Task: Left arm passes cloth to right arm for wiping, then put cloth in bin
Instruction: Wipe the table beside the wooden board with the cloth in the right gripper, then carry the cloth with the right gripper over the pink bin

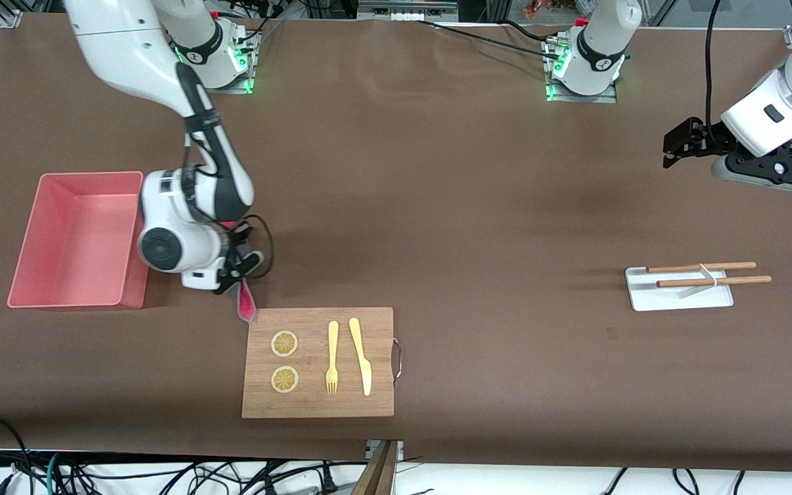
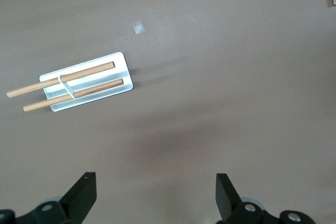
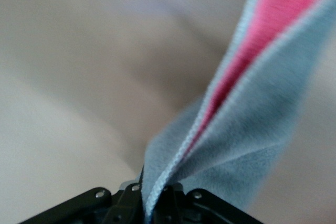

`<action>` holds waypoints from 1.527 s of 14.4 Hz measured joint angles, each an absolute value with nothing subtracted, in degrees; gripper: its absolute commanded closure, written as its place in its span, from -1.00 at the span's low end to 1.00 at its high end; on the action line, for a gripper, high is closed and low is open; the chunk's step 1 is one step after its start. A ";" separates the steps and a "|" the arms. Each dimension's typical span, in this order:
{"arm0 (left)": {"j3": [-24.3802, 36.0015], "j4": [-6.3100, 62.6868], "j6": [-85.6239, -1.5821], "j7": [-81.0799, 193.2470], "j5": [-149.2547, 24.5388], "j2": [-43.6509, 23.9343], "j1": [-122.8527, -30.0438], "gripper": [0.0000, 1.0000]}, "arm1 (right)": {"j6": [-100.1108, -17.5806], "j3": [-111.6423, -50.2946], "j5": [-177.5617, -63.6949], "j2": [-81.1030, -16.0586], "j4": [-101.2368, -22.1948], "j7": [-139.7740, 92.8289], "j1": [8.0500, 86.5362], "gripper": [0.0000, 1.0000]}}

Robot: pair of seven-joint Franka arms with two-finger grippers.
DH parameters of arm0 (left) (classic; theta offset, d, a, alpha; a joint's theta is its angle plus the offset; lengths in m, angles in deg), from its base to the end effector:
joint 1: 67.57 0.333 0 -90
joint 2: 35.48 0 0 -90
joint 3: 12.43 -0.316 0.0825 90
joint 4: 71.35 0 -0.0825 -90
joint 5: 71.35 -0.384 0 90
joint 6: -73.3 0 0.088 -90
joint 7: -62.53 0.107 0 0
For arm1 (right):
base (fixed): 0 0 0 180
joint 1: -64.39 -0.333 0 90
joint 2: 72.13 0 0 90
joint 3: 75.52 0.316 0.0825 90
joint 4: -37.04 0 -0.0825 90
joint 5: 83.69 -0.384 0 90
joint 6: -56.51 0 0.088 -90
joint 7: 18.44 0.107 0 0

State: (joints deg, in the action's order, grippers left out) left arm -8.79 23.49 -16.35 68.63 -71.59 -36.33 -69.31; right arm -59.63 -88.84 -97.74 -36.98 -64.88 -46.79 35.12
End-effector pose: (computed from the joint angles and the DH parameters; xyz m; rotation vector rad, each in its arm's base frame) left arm 0.5439 -0.0510 0.5924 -3.1190 0.3137 0.1189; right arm 0.5884 0.1902 0.1960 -2.8488 -0.9509 0.5039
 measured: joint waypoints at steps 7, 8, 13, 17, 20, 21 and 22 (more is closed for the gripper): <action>-8.75 23.48 -16.16 68.63 -71.59 -36.33 -69.31 -1.00 | -58.14 -85.76 -99.83 -36.30 -58.47 -23.25 27.32 1.00; -8.75 23.48 -16.12 68.63 -71.59 -36.33 -69.32 -1.00 | -57.93 -84.75 -100.12 -36.27 -57.79 -20.24 26.73 1.00; -8.74 23.47 -16.05 68.63 -71.59 -36.33 -69.32 -1.00 | -56.81 -78.96 -102.52 -35.71 -53.94 -10.07 25.66 1.00; -8.72 23.46 -16.01 68.63 -71.59 -36.33 -69.32 -1.00 | -50.36 -78.71 -102.53 -35.86 -50.43 -9.22 26.79 1.00; -8.72 23.44 -15.93 68.63 -71.59 -36.33 -69.32 -1.00 | -45.58 -78.91 -101.29 -37.71 -48.46 -11.68 30.63 1.00; -8.73 23.43 -15.69 68.63 -71.59 -36.34 -69.32 -1.00 | -44.32 -79.00 -100.61 -38.88 -48.23 -13.11 31.97 1.00; -8.73 23.43 -15.55 68.63 -71.59 -36.34 -69.31 -1.00 | -43.15 -79.10 -100.26 -40.27 -48.15 -14.87 33.46 1.00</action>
State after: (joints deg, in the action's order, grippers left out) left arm -8.73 23.43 -15.55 68.63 -71.59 -36.34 -69.31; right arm -43.15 -79.10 -100.26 -40.27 -48.15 -14.87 33.46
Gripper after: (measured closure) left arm 0.000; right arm 0.978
